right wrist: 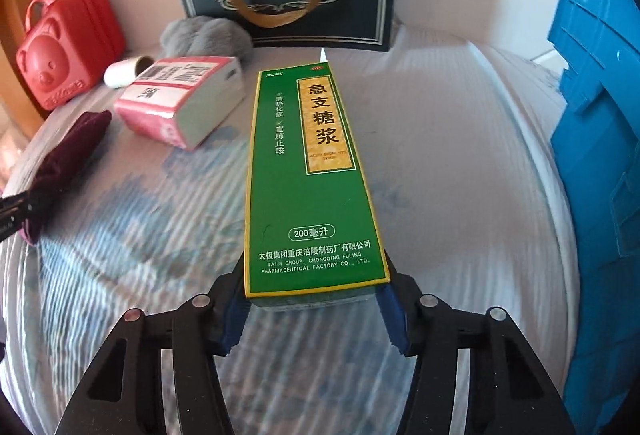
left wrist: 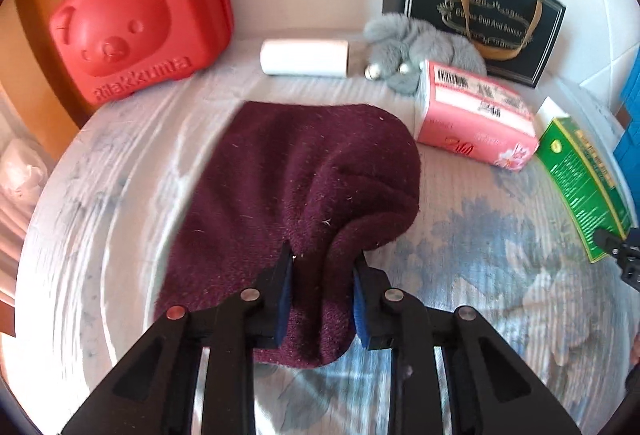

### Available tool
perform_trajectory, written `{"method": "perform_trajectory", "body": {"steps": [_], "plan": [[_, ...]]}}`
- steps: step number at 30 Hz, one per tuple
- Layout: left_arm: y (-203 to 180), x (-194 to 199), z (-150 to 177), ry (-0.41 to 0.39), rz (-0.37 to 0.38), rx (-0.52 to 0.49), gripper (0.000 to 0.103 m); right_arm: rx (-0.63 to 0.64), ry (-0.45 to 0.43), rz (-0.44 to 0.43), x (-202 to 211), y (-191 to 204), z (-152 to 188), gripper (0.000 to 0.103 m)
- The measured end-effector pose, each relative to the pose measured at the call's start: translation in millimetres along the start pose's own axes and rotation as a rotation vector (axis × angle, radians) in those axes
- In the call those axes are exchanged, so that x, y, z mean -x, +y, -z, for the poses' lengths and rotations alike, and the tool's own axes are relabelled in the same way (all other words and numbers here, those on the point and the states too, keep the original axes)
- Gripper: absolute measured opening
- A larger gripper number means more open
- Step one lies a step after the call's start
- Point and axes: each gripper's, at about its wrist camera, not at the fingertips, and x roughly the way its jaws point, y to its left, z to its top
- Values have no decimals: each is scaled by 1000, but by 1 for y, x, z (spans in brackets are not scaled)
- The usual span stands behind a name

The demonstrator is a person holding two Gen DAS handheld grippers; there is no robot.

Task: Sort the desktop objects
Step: 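Grasp the maroon knit hat with the left gripper while the right grasps the green syrup box, then lift the hat and green box and carry both over the blue crate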

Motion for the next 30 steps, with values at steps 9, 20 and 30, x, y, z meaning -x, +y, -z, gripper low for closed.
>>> {"method": "perform_trajectory", "body": {"steps": [9, 20, 30], "plan": [[7, 61, -9, -121, -33, 8, 24, -26, -37, 24, 17, 13, -18, 53], [18, 139, 7, -231, -13, 50, 23, 29, -195, 15, 127, 46, -13, 53], [11, 229, 35, -374, -17, 50, 23, 60, -322, 33, 234, 66, 20, 53]]}}
